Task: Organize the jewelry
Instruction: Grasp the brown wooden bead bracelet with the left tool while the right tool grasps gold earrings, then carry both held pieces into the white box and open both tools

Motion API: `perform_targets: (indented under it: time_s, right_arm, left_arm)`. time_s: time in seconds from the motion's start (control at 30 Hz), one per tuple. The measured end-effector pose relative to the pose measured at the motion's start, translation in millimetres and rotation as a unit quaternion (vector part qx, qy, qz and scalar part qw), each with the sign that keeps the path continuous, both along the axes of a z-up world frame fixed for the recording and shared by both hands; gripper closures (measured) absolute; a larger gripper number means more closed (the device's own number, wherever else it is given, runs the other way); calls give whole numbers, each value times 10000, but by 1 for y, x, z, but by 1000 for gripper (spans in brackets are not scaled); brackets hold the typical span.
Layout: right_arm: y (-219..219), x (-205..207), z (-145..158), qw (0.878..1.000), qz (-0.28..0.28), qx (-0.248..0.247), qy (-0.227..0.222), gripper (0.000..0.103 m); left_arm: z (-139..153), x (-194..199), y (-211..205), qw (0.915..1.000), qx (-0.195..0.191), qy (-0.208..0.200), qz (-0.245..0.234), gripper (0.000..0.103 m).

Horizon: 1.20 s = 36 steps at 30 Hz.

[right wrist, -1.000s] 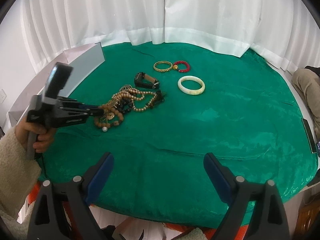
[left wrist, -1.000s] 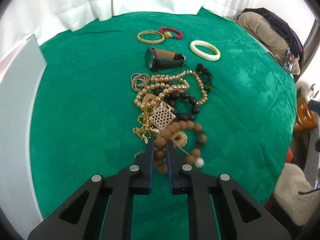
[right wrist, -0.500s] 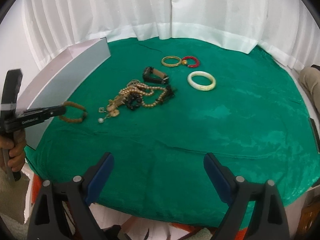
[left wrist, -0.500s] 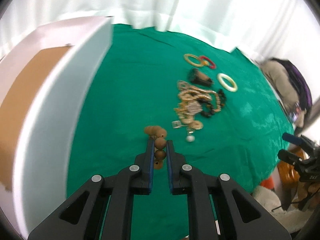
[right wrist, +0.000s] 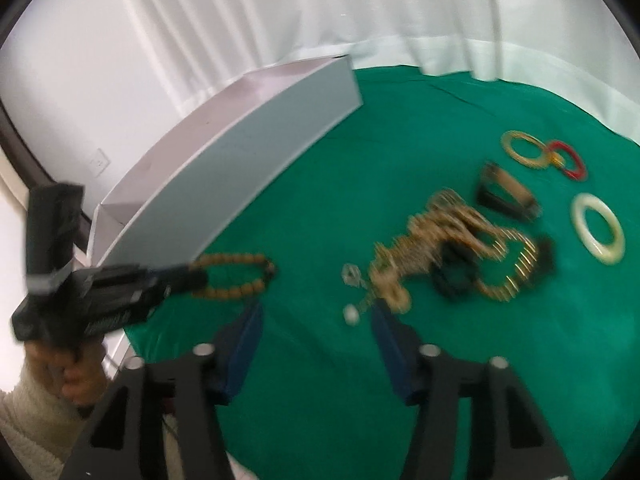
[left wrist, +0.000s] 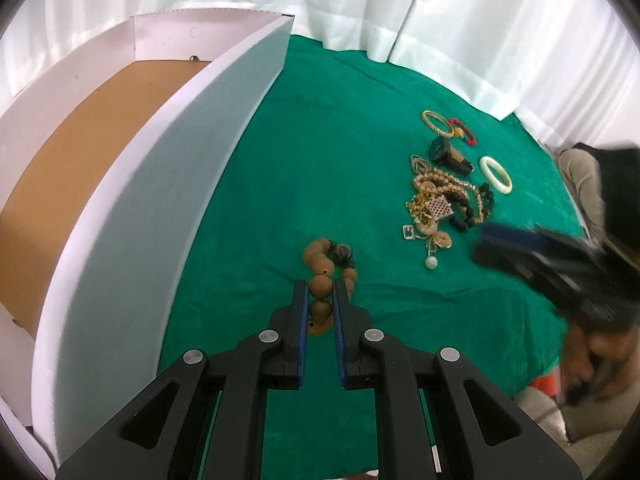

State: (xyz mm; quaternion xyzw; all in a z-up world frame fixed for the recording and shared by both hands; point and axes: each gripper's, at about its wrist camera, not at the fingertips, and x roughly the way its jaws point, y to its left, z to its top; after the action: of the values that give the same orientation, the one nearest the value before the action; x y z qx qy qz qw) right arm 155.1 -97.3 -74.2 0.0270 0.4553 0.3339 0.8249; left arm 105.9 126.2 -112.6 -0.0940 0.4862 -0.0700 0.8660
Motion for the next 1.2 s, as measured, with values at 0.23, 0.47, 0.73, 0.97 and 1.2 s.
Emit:
perform_targets:
  time_s: [0.23,0.47,0.73,0.97,1.2]
  right_arm:
    - [26,54,-35,9978,-163,-635,30,60]
    - [30,43,-23,9943,-305,-1016,145,60]
    - [66,34,-27,9866,99,-1617,176,72]
    - [69,-13,2,9921,204,-1238,40,94]
    - [19,-23,58,9987,-225,260,376,94]
  left_arm:
    - [1,-1,6,10000,-3,-33,37,93]
    - [3,-1,3,9999,-18,-83,-59,93]
    - [-5,3,9,9999,-95,55,8,93]
    - [0,2,8,9999,-135,37,25,93]
    - [22,-5,11,9997,-194,-149,9,93]
